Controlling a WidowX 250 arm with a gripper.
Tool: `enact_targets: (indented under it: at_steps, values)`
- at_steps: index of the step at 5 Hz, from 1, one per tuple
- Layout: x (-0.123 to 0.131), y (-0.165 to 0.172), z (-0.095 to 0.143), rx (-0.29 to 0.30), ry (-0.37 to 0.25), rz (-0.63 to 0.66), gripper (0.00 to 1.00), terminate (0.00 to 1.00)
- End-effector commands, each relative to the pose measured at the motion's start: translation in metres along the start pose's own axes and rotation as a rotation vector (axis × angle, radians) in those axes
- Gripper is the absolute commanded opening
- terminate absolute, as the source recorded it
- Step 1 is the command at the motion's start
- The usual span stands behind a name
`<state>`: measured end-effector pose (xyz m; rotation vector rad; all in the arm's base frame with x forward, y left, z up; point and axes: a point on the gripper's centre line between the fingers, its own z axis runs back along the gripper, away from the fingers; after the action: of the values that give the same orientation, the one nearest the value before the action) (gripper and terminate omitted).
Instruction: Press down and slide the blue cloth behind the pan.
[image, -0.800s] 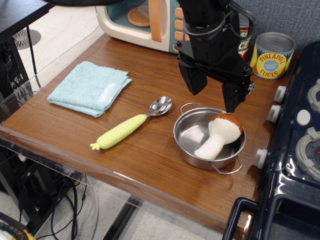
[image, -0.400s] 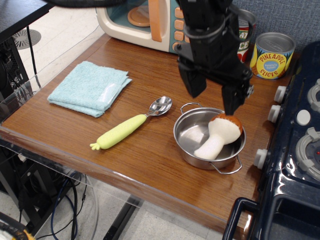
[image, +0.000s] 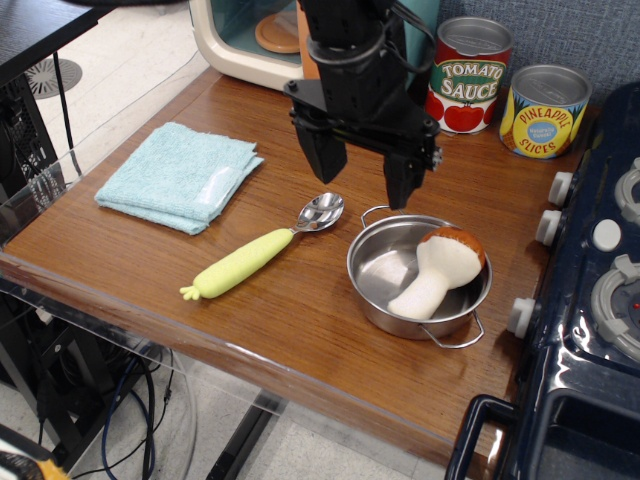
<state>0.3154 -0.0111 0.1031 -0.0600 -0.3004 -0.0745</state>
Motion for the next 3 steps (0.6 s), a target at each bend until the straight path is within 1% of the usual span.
enact_targets:
  at_steps: [1, 2, 3]
  values:
    - [0.005, 0.084, 0.019, 0.137, -0.061, 0.259, 1.0, 0.0]
    - [0.004, 0.118, 0.01, 0.198, -0.036, 0.36, 1.0, 0.0]
    - [0.006, 0.139, -0.002, 0.236, -0.024, 0.4, 1.0, 0.0]
